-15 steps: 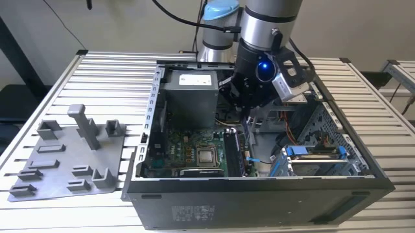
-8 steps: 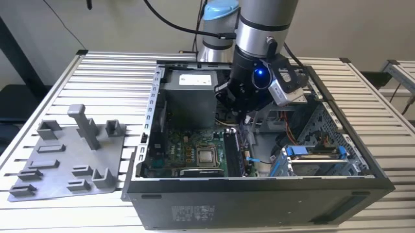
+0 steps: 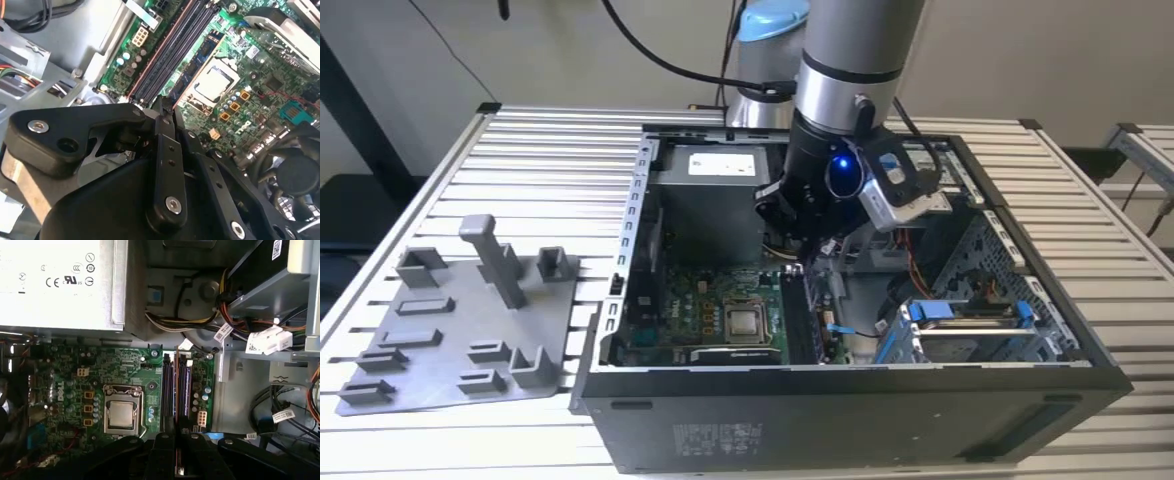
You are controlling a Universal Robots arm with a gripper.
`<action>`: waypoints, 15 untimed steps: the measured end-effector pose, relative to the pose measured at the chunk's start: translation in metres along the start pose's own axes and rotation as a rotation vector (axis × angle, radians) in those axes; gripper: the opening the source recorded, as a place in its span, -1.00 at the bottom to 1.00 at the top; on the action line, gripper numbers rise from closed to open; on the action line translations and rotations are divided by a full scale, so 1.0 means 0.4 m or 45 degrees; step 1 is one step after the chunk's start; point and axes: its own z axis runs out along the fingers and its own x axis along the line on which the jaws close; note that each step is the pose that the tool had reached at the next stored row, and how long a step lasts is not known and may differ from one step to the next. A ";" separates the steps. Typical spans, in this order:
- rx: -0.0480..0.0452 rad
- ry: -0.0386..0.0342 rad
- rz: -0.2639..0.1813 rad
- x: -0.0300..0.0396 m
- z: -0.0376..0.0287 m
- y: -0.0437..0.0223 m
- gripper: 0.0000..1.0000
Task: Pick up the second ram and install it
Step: 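Insert the second ram into the second slot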
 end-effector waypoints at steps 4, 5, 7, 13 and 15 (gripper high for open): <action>0.000 -0.0002 0.034 0.003 0.018 0.000 -0.72; 0.000 -0.0003 0.038 0.004 0.022 -0.001 -0.72; -0.002 -0.0002 0.040 0.008 0.029 -0.003 -0.72; -0.008 -0.0002 0.039 0.010 0.054 -0.010 -0.72; -0.008 -0.0002 0.040 0.011 0.062 -0.011 -0.72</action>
